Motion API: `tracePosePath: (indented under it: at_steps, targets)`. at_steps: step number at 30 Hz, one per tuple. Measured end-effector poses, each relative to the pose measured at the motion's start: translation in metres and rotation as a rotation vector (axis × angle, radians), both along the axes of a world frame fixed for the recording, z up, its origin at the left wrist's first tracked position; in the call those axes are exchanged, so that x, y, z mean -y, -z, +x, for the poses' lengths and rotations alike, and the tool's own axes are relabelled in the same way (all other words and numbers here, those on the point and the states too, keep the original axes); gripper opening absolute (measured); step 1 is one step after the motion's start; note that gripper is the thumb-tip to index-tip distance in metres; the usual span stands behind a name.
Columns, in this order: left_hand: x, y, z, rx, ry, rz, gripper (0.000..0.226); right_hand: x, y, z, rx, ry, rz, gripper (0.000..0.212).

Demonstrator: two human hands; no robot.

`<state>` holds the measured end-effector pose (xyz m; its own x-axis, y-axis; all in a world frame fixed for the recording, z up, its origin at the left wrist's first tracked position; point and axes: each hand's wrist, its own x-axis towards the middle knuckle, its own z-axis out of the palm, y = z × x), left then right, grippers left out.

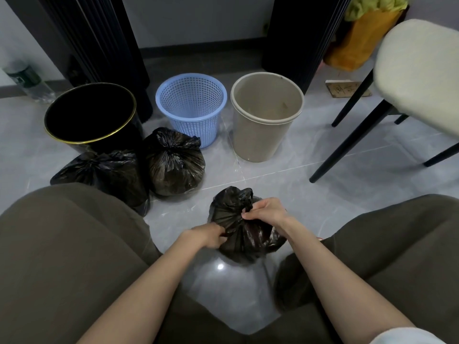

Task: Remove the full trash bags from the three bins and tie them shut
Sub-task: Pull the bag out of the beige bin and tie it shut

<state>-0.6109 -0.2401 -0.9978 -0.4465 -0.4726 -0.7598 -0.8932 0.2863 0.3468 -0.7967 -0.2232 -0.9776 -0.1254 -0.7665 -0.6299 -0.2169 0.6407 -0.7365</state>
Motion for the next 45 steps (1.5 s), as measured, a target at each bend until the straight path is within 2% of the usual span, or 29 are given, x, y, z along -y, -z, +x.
tracePosePath:
  at_steps: [3,7,9,11,13,15,18,22,26,28,30,34,37,41,45]
  targets:
    - [0.026,-0.015,0.01,-0.113,-0.115,-0.093,0.033,0.003,-0.008,-0.001,-0.246,-0.158,-0.152,0.026]
    - [0.044,-0.05,0.008,-0.408,-0.218,-0.487,0.013,0.005,-0.02,0.003,-0.334,-0.403,-0.304,0.019]
    - [0.045,-0.059,0.002,-0.468,-0.171,-0.595,0.031,0.007,-0.025,0.007,-0.398,-0.448,-0.363,0.025]
    - [0.044,-0.058,-0.002,-0.425,-0.031,-0.549,0.056,0.008,-0.024,0.011,-0.461,-0.458,-0.417,0.028]
    - [0.043,-0.047,-0.002,-0.354,0.05,-0.447,0.065,0.006,-0.022,0.015,-0.519,-0.454,-0.486,0.027]
    - [0.041,-0.033,-0.001,-0.383,-0.01,-0.36,0.057,0.001,-0.021,0.018,-0.573,-0.44,-0.627,0.024]
    - [0.036,-0.026,-0.001,-0.537,-0.275,-0.222,0.044,-0.009,-0.018,0.022,-0.639,-0.4,-0.899,0.021]
    - [0.034,-0.031,-0.003,-0.539,-0.407,-0.255,0.034,-0.015,-0.012,0.029,-0.644,-0.352,-1.037,0.024]
    - [0.031,-0.033,-0.002,-0.574,-0.434,-0.295,0.03,-0.016,-0.004,0.028,-0.622,-0.288,-1.009,0.032]
    - [0.029,-0.032,-0.002,-0.581,-0.439,-0.308,0.028,-0.02,-0.003,0.029,-0.595,-0.257,-0.986,0.022]
    - [0.027,-0.032,-0.004,-0.577,-0.439,-0.307,0.026,-0.022,-0.003,0.031,-0.552,-0.236,-0.968,0.022]
    - [0.027,-0.026,-0.003,-0.577,-0.532,-0.217,0.023,-0.022,0.003,0.032,-0.396,-0.152,-0.93,0.009]
    - [0.026,-0.021,-0.001,-0.562,-0.575,-0.157,0.023,-0.02,0.006,0.035,-0.262,-0.053,-0.83,0.008]
    - [0.019,-0.014,0.002,-0.646,-0.657,-0.05,0.022,-0.018,0.016,0.035,-0.094,0.095,-0.65,0.014]
    - [0.016,-0.002,0.004,-0.69,-0.752,-0.013,0.025,-0.014,0.021,0.032,-0.051,0.125,-0.533,0.02]
